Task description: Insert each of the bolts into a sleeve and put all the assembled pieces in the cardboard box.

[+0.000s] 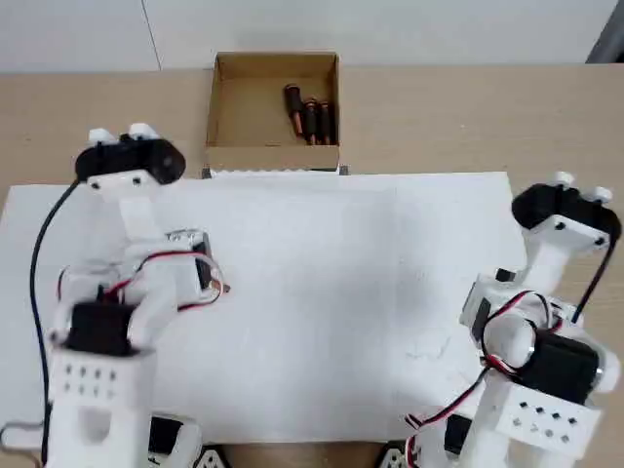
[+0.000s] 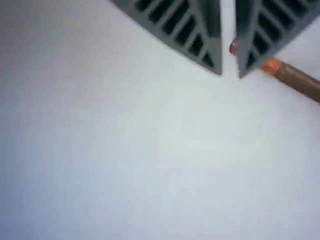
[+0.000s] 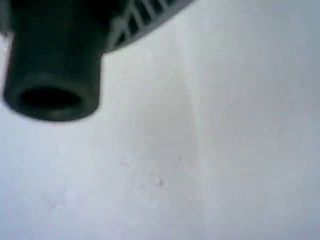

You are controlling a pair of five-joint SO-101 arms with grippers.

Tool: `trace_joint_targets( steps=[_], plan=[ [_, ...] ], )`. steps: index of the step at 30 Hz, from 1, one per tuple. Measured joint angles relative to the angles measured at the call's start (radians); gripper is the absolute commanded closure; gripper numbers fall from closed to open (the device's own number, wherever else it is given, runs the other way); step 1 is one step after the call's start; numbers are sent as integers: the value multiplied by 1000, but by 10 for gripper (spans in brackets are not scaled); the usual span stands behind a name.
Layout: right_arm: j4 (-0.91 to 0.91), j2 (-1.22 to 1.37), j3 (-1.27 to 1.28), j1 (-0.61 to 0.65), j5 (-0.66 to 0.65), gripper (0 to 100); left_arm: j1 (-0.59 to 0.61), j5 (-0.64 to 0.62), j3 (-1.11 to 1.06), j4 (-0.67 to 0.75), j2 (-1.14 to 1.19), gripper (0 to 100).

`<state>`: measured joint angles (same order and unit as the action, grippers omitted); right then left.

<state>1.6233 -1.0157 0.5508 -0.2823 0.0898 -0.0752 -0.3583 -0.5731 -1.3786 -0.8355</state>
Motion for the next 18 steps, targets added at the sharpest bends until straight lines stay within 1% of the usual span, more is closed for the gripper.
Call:
trace_joint_targets(
  steps=[5,8,13,16,18],
  plan=[
    [0,0,0,-31,0,995,0,-216,21,-77,140,994],
    [0,0,0,-34,0,995,0,-308,21,-97,212,994],
    [0,0,0,-34,0,995,0,-370,21,-114,345,994],
    [0,0,0,-34,0,995,48,-410,29,-110,436,994],
    [0,0,0,-34,0,995,100,-414,58,-107,508,994]
  ],
)
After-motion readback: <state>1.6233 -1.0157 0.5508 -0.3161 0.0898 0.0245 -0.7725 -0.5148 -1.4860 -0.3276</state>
